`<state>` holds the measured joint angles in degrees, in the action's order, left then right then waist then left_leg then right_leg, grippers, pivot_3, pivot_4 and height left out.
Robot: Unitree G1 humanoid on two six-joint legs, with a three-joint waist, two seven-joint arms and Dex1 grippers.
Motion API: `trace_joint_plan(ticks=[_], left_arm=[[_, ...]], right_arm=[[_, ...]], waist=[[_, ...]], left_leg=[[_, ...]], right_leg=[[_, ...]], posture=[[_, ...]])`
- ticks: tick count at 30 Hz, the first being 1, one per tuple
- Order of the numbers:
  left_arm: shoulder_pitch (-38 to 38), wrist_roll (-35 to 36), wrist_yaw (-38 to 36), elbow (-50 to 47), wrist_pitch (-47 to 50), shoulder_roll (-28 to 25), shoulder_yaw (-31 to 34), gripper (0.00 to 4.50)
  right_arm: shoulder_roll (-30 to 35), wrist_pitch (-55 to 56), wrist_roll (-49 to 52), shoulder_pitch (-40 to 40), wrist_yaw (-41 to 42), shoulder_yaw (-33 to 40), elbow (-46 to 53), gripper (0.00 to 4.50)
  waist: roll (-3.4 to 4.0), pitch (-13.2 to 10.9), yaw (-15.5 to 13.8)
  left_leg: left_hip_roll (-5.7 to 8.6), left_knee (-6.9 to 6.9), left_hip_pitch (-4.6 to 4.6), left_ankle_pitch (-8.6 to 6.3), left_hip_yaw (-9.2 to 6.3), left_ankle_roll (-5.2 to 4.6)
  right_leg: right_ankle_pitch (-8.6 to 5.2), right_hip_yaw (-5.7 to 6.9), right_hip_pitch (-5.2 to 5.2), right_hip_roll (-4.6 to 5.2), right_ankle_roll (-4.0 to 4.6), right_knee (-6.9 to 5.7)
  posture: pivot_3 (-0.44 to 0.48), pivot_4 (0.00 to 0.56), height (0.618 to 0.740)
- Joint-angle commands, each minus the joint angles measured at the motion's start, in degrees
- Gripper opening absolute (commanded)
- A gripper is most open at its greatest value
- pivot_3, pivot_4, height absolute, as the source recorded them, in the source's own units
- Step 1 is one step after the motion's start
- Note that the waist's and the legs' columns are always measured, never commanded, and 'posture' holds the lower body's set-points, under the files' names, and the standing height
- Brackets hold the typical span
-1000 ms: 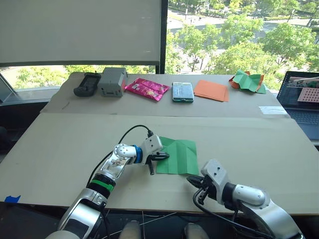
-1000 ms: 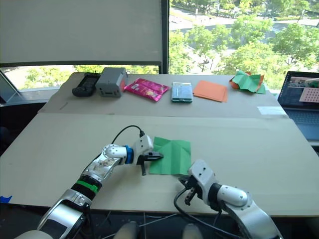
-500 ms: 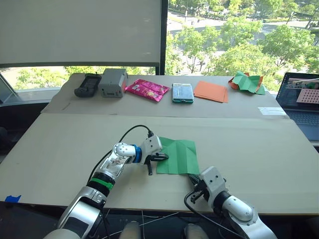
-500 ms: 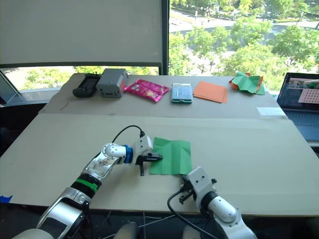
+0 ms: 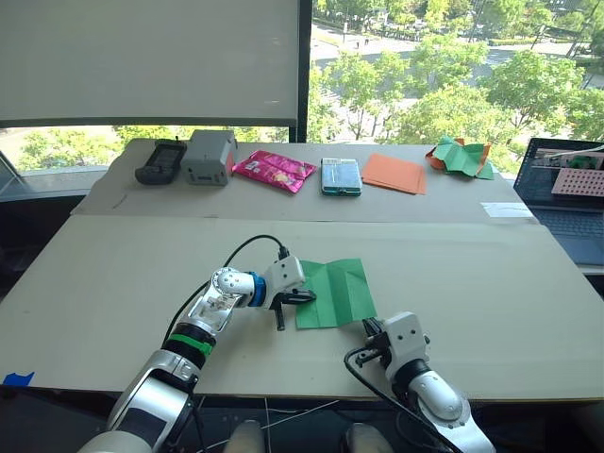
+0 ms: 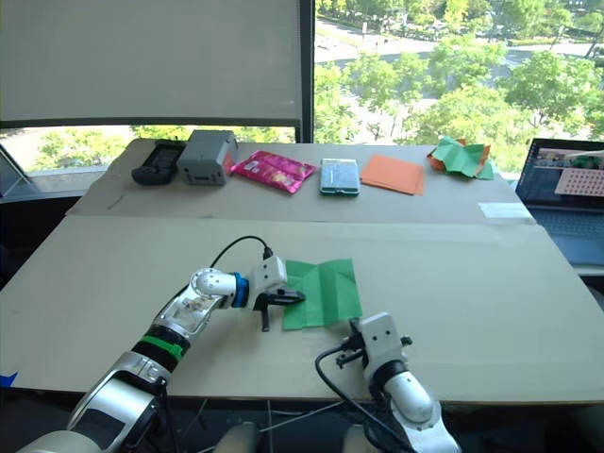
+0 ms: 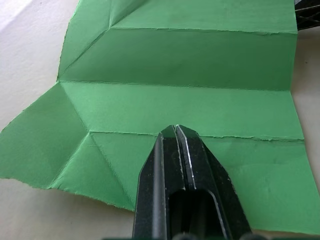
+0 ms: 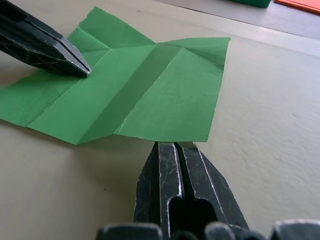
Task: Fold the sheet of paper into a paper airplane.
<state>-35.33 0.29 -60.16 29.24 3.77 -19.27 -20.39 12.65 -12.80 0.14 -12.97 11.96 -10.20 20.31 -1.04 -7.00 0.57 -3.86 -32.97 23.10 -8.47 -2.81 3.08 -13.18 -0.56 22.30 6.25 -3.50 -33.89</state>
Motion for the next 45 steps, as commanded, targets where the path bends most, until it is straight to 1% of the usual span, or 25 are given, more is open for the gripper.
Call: trace_joint_plan(ticks=[1, 9, 12, 16, 21, 26, 29, 31, 34, 36, 38, 41, 45], left_arm=[[1.38, -2.37, -0.76, 2.22, 0.9, -0.28, -1.92, 0.0], [1.97, -2.37, 0.14, 1.44, 1.58, -0.86, -0.93, 0.0], [3.16, -2.01, 1.06, -0.32, 2.88, -1.51, 0.02, 0.0], [5.16, -1.35, 2.16, -4.35, 5.32, -3.04, 1.73, 0.0], [7.88, 2.19, 4.39, -13.15, 12.52, -5.87, 7.25, 0.0], [9.95, 5.8, 5.77, -22.32, 18.87, -9.26, 12.12, 0.0], [9.34, 11.5, 4.9, -27.66, 23.78, -7.97, 14.48, 0.0], [8.77, 13.81, 4.61, -29.17, 25.79, -6.19, 14.11, 0.0], [8.32, 13.02, 4.51, -26.87, 25.05, -4.07, 11.32, 0.0], [7.78, 11.61, 4.82, -22.48, 23.26, -3.12, 9.69, 0.0], [6.8, 9.15, 5.33, -15.97, 20.05, -2.54, 7.74, 0.0], [5.34, 5.8, 5.63, -7.79, 15.17, -2.19, 5.49, 0.0], [5.06, 4.17, 4.52, -3.56, 11.46, -2.32, 3.8, 0.0]], right_arm=[[-0.47, 1.18, 3.25, 2.52, 3.44, 0.16, 0.39, 0.06], [1.19, -0.01, 5.45, 9.56, 11.46, -1.75, -0.94, 0.06], [0.35, -1.25, 5.73, 13.78, 14.1, -4.26, -3.73, 0.06], [0.27, -2.16, 4.51, 17.52, 15.69, -5.91, -8.69, 0.06], [1.23, -1.57, 4.38, 19.45, 17.79, -6.38, -12.76, 0.06], [1.5, -1.14, 4.36, 20.18, 18.83, -6.9, -14.18, 0.06], [1.29, -1.04, 4.2, 20.74, 18.96, -6.95, -15.02, 0.06], [1.2, -0.95, 3.91, 21.09, 19.03, -7.14, -15.64, 0.06], [0.99, -0.94, 3.48, 21.46, 18.99, -7.25, -16.23, 0.06], [0.73, -0.99, 3.25, 21.54, 18.78, -7.11, -16.38, 0.06], [0.69, -0.99, 2.96, 21.54, 18.65, -7.07, -16.3, 0.06], [0.79, -1.4, 3.03, 21.36, 18.56, -6.79, -15.35, 0.06], [1.23, -1.98, 3.4, 21.97, 18.27, -5.74, -14.14, 0.06]], waist=[[0.06, 0.0, -0.05], [0.14, 0.01, -0.19], [0.15, 0.01, 0.12], [0.17, 0.01, 0.23], [0.23, -0.07, 0.58], [0.29, -0.2, 0.37], [0.13, -0.28, 0.15], [0.1, -0.29, 0.13], [0.1, -0.29, 0.25], [0.17, -0.27, 0.54], [0.17, -0.27, 0.71], [0.12, -0.26, 0.44], [0.14, -0.25, 0.27]], left_leg=[[0.0, 0.0, 0.0, 0.0, 0.0, 0.0], [0.01, 0.01, 0.02, 0.01, 0.01, -0.01], [0.0, 0.02, -0.01, 0.01, 0.0, -0.02], [0.0, 0.05, -0.03, 0.01, -0.01, -0.02], [-0.01, 0.08, -0.02, 0.02, 0.0, -0.03], [-0.02, 0.18, -0.03, 0.02, -0.02, -0.03], [-0.02, 0.17, 0.02, 0.02, -0.02, -0.03], [-0.02, 0.16, 0.06, 0.02, -0.01, -0.02], [-0.01, 0.16, 0.04, 0.02, -0.01, -0.03], [-0.01, 0.16, 0.0, 0.02, -0.01, -0.03], [-0.01, 0.16, -0.04, 0.03, -0.03, -0.05], [-0.02, 0.16, -0.05, 0.04, -0.1, -0.06], [-0.01, 0.13, -0.09, 0.02, -0.06, -0.03]], right_leg=[[0.0, 0.01, 0.0, 0.0, 0.0, -0.01], [0.0, 0.03, 0.0, -0.01, -0.01, -0.08], [0.0, 0.04, 0.0, -0.02, -0.01, -0.1], [0.0, 0.04, 0.01, -0.02, -0.01, -0.15], [0.0, 0.02, 0.05, -0.05, -0.01, -0.18], [0.0, 0.01, 0.18, -0.08, 0.0, -0.22], [0.0, 0.02, 0.2, -0.07, 0.0, -0.18], [0.0, 0.01, 0.21, -0.07, 0.0, -0.15], [0.0, 0.01, 0.18, -0.07, 0.0, -0.15], [0.0, 0.0, 0.21, -0.08, 0.0, -0.18], [0.01, -0.03, 0.02, -0.13, 0.0, -0.24], [0.01, -0.03, 0.12, -0.2, 0.0, -0.23], [0.0, -0.05, 0.11, -0.17, 0.0, -0.15]], posture=[[0.0, 0.15, 0.706], [0.0, 0.15, 0.706], [0.0, 0.15, 0.706], [0.0, 0.15, 0.706], [0.0, 0.15, 0.706], [0.0, 0.15, 0.706], [0.0, 0.15, 0.706], [0.0, 0.15, 0.706], [0.0, 0.15, 0.706], [0.0, 0.15, 0.706], [0.0, 0.15, 0.706], [0.0, 0.15, 0.706], [0.0, 0.15, 0.706]])
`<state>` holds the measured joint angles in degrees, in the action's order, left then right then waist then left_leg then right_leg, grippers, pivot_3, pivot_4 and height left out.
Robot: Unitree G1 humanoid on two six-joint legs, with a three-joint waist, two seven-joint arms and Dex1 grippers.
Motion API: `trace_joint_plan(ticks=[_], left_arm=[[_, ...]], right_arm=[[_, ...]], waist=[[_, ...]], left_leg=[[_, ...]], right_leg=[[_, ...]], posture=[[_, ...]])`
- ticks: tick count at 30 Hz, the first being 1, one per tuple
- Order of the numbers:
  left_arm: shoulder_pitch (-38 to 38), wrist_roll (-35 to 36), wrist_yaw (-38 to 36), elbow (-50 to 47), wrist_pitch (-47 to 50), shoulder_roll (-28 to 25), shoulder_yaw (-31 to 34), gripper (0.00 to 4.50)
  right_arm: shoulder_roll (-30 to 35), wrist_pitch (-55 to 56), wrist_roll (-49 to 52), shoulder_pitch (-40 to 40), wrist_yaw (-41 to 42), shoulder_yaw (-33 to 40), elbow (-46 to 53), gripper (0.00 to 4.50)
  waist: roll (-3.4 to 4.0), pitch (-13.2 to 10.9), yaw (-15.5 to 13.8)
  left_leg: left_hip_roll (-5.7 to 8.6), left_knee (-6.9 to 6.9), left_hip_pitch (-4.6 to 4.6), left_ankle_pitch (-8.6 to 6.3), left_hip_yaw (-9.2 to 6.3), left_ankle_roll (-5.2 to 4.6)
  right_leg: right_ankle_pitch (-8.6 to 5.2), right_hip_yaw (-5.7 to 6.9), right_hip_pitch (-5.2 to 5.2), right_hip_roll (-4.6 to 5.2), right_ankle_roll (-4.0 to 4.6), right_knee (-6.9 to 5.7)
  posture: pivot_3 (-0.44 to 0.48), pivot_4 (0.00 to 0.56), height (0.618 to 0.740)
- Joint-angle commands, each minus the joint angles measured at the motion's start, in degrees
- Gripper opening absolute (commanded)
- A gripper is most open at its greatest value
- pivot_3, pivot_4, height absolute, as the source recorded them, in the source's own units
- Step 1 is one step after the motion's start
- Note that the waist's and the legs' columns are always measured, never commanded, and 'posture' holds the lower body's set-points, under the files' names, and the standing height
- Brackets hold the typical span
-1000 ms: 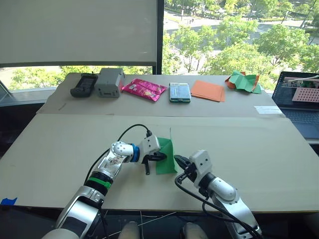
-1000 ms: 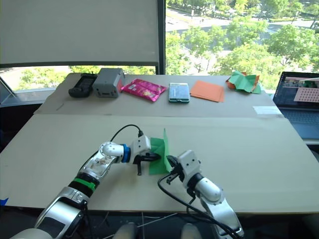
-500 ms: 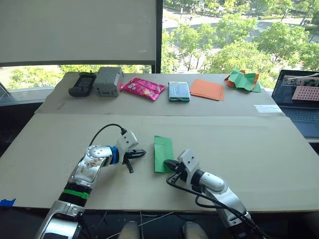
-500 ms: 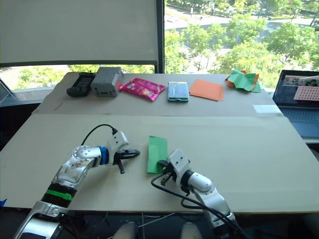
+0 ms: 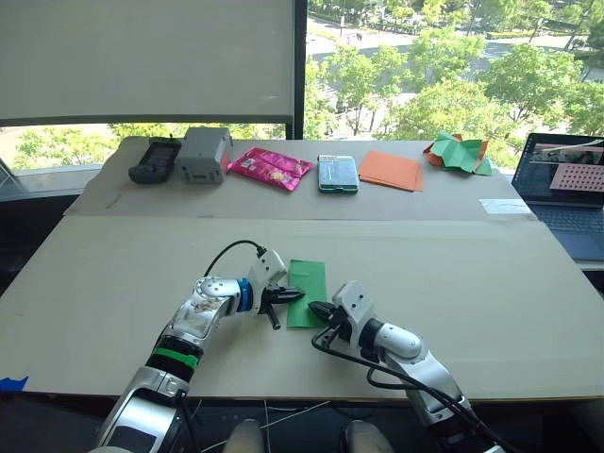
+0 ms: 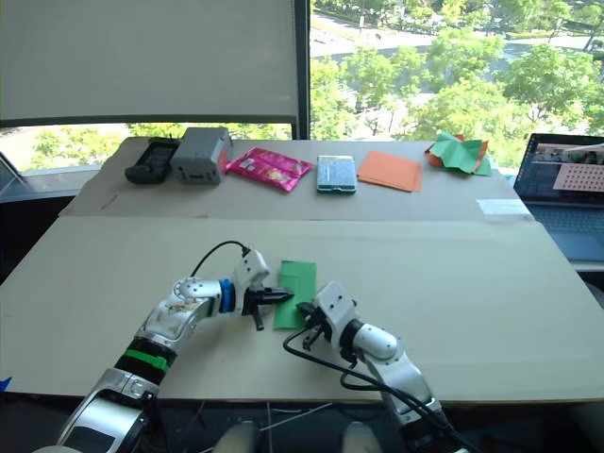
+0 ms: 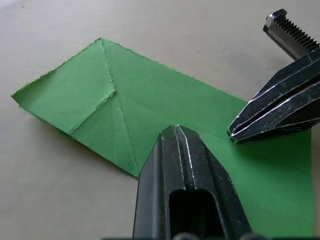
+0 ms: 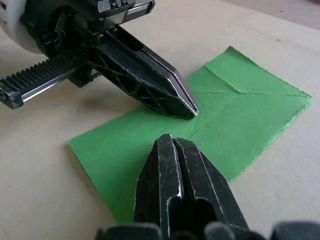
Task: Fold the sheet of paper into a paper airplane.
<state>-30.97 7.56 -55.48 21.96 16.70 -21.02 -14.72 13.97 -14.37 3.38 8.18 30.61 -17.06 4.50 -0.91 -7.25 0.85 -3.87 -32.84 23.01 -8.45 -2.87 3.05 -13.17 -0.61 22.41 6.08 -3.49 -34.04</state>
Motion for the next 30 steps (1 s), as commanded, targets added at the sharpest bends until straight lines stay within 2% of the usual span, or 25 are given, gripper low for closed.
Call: trace_joint_plan(ticks=[1, 5, 11, 20, 26, 30], left_arm=[[0.78, -3.19, -0.38, 4.09, -1.91, -0.48, -2.01, 0.0], [1.06, -2.88, -0.78, 3.59, -2.18, 0.02, -1.98, 0.0], [1.45, -2.89, -1.34, 2.93, -2.04, -0.35, -1.89, 0.0], [3.43, -3.12, -1.55, 0.04, -1.34, -1.15, -2.14, 0.0], [4.56, -3.04, -1.23, -1.47, -0.52, -1.37, -2.16, 0.0], [4.87, -3.24, -0.98, -1.82, -0.42, -1.5, -2.32, 0.0]], right_arm=[[0.14, -0.52, 0.05, 1.64, -0.47, 1.47, 1.42, 0.06], [1.96, -1.0, -0.75, 5.69, 0.05, 2.47, -0.74, 0.06], [5.28, -1.83, -2.63, 12.18, 2.83, 2.01, -10.33, 0.06], [5.11, 2.03, -3.94, 17.62, 6.17, 1.68, -22.56, 0.06], [3.91, 6.06, -4.06, 21.99, 4.99, 3.11, -27.66, 0.06], [3.64, 7.87, -0.65, 23.87, 6.5, 5.97, -25.89, 0.06]], waist=[[0.01, 0.0, -0.02], [0.09, -0.02, -0.04], [0.1, 0.0, -0.19], [0.21, 0.11, 0.06], [0.23, 0.13, 0.13], [0.27, 0.1, 0.04]], left_leg=[[0.0, 0.0, -0.02, 0.0, 0.0, 0.0], [0.0, 0.0, 0.01, 0.0, 0.02, 0.0], [0.0, 0.0, -0.03, 0.01, 0.02, -0.02], [0.01, 0.0, -0.18, 0.02, 0.02, -0.02], [0.01, 0.0, -0.17, 0.02, 0.02, -0.03], [0.01, 0.01, -0.1, 0.02, 0.02, -0.04]], right_leg=[[0.0, 0.0, -0.01, 0.01, 0.0, 0.0], [0.0, 0.0, 0.0, 0.01, 0.0, -0.01], [0.0, 0.01, -0.08, 0.0, 0.0, -0.05], [-0.01, -0.02, -0.18, -0.02, 0.01, -0.07], [-0.01, -0.02, -0.17, -0.02, 0.0, -0.08], [-0.01, -0.02, -0.14, -0.02, 0.01, -0.09]], posture=[[0.0, 0.15, 0.706], [0.0, 0.15, 0.706], [0.0, 0.15, 0.706], [0.0, 0.15, 0.706], [0.0, 0.15, 0.706], [0.0, 0.15, 0.706]])
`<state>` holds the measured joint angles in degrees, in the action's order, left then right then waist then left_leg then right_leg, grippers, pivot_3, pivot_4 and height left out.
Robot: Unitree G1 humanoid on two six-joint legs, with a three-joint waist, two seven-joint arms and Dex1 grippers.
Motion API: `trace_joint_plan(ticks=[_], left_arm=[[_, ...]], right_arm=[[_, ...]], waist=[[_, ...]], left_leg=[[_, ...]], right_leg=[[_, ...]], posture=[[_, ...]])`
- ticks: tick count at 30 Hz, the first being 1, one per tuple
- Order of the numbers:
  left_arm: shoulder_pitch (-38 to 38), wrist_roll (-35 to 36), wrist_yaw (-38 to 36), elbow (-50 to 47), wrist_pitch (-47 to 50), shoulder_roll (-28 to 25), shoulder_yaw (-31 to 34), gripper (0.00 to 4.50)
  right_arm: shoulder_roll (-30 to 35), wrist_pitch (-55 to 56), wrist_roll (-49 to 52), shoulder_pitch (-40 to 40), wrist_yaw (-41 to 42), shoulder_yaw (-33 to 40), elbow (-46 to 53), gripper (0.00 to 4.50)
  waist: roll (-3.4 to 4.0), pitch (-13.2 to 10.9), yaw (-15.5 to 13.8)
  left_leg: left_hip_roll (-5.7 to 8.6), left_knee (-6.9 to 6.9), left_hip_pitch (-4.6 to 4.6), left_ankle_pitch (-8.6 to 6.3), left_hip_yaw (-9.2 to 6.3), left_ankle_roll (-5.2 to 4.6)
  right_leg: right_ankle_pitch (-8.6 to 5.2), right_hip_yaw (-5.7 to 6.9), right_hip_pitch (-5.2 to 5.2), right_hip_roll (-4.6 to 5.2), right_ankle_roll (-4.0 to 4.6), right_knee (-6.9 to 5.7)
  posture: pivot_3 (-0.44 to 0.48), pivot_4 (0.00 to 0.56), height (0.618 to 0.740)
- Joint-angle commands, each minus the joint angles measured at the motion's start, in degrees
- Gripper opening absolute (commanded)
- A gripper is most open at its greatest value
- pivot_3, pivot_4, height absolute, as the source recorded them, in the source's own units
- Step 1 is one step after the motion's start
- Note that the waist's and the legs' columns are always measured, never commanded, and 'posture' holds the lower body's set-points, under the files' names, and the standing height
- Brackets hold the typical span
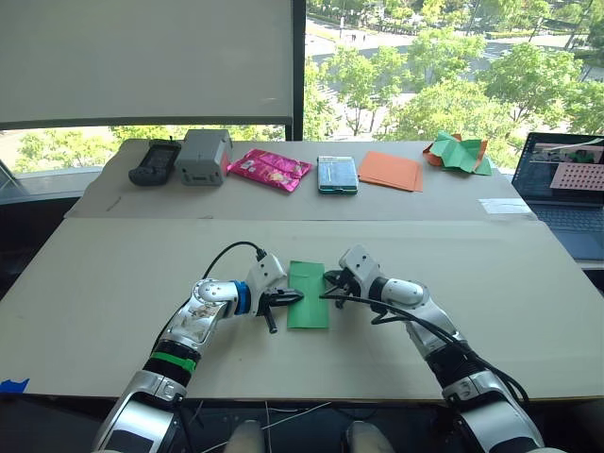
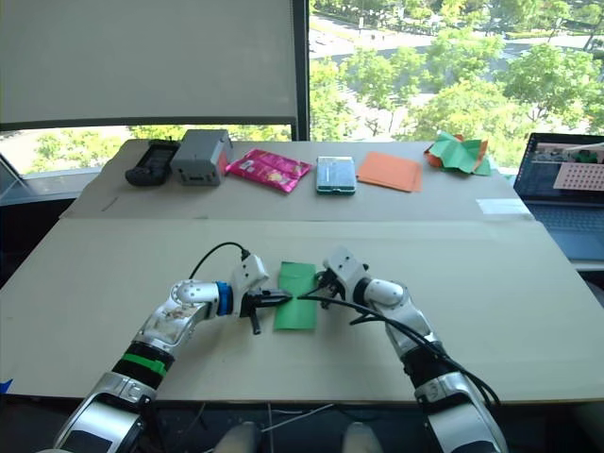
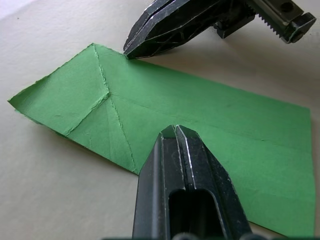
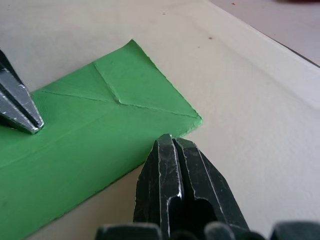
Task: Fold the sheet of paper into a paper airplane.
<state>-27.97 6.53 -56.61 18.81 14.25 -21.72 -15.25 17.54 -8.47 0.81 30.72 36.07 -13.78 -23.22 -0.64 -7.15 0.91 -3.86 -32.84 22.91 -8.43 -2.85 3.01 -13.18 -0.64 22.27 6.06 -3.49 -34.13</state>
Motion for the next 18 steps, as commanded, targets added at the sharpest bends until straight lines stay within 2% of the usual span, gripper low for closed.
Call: trace_joint_plan(ticks=[1, 18], left_arm=[[1.93, -2.26, 0.14, 1.16, 1.95, -0.84, -1.9, 0.0], [2.9, -2.06, 0.73, -0.17, 2.15, -1.32, -1.92, 0.0]], right_arm=[[0.37, 1.97, 2.48, 1.3, 2.5, 2.65, 3.13, 0.06], [1.12, 0.32, -2.08, -1.47, 6.77, -1.24, 0.64, 0.06]], waist=[[0.0, 0.0, -0.05], [0.07, 0.03, -0.05]], left_leg=[[0.0, 0.0, 0.02, 0.01, 0.0, -0.01], [0.0, 0.0, -0.03, 0.01, 0.0, -0.02]], right_leg=[[0.0, 0.0, 0.0, 0.0, 0.0, 0.0], [-0.01, -0.02, -0.02, -0.02, 0.01, 0.01]], posture=[[0.0, 0.15, 0.706], [0.0, 0.15, 0.706]])
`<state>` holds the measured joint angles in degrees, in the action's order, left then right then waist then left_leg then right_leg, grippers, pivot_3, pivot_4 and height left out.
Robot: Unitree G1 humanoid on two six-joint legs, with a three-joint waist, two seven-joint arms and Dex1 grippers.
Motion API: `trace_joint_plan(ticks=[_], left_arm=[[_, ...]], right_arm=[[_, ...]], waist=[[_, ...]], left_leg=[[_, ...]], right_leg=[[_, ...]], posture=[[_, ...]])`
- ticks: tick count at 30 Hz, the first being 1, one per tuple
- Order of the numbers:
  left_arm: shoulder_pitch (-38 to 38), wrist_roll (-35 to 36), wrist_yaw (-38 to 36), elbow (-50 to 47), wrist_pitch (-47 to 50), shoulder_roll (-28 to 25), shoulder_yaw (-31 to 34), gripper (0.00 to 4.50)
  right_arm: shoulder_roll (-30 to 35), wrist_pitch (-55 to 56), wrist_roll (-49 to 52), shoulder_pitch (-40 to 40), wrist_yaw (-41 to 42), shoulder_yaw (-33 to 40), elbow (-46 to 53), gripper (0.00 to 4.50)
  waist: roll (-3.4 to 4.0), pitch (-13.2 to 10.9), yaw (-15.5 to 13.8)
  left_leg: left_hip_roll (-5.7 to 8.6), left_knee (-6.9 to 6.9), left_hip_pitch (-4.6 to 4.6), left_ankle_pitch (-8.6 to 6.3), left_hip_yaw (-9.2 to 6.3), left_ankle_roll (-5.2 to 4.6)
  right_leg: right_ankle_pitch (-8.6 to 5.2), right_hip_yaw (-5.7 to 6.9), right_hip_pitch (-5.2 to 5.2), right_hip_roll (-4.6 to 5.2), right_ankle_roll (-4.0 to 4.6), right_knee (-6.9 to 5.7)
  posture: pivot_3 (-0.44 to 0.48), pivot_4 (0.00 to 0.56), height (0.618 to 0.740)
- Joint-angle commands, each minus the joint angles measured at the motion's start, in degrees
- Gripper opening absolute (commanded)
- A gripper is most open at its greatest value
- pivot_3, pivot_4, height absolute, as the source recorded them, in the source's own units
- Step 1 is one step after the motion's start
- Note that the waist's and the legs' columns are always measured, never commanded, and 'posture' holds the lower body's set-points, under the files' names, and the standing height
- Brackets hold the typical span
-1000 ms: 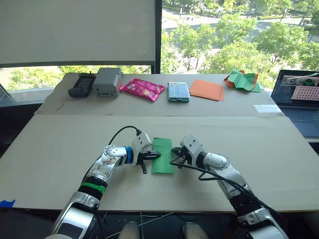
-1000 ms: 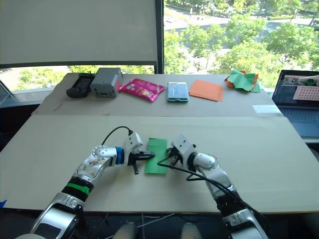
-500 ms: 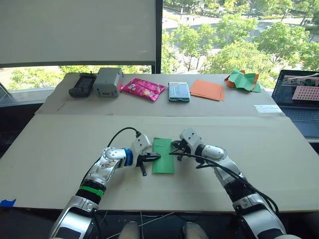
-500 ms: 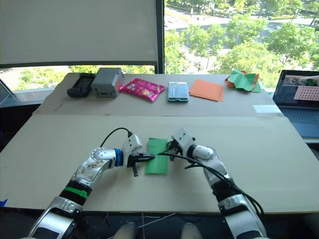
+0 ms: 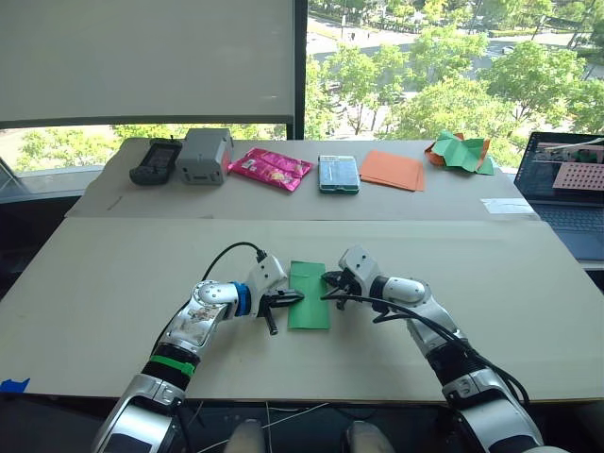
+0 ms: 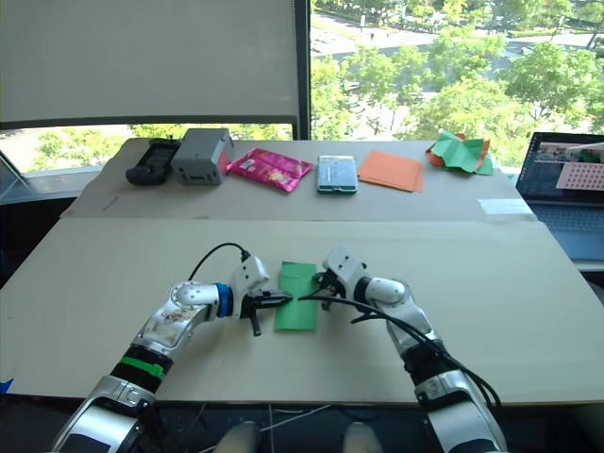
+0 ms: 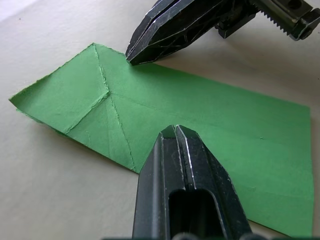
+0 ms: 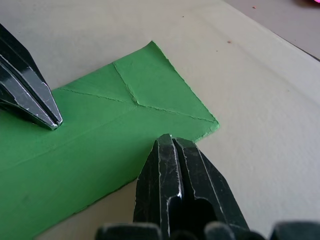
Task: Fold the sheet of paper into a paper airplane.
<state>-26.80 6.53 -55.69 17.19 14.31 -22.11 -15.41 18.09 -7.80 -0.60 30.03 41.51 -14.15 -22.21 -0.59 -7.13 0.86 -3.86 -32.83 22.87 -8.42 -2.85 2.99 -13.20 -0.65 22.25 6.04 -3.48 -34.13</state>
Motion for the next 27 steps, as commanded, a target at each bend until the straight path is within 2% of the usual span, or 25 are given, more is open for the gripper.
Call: trace_joint_plan(ticks=[1, 18, 27], left_arm=[[1.75, -2.07, -0.18, 1.44, 2.07, -0.97, -1.75, 0.0], [2.58, -1.83, 0.12, -0.28, 2.93, -1.48, -1.53, 0.0], [2.71, -1.81, 0.3, -0.45, 2.91, -1.44, -1.48, 0.0]], right_arm=[[0.5, -0.44, -1.09, -0.52, 1.18, -1.04, -1.15, 0.06], [-2.94, 1.81, -4.03, 8.42, -3.31, -0.79, -16.13, 0.06], [-3.09, 3.64, -3.55, 7.85, -1.38, -1.21, -16.19, 0.06]], waist=[[0.03, 0.02, 0.0], [0.11, 0.14, 0.21], [0.13, 0.16, 0.22]], left_leg=[[0.0, 0.0, -0.01, 0.0, 0.0, 0.0], [0.0, 0.0, -0.09, -0.01, -0.01, 0.01], [0.0, 0.0, -0.09, -0.01, -0.01, 0.01]], right_leg=[[0.0, 0.0, -0.01, 0.0, 0.0, 0.0], [0.0, -0.01, -0.02, -0.01, 0.0, -0.07], [0.0, -0.02, -0.03, -0.01, 0.0, -0.08]], posture=[[0.0, 0.15, 0.706], [0.0, 0.15, 0.706], [0.0, 0.15, 0.706]])
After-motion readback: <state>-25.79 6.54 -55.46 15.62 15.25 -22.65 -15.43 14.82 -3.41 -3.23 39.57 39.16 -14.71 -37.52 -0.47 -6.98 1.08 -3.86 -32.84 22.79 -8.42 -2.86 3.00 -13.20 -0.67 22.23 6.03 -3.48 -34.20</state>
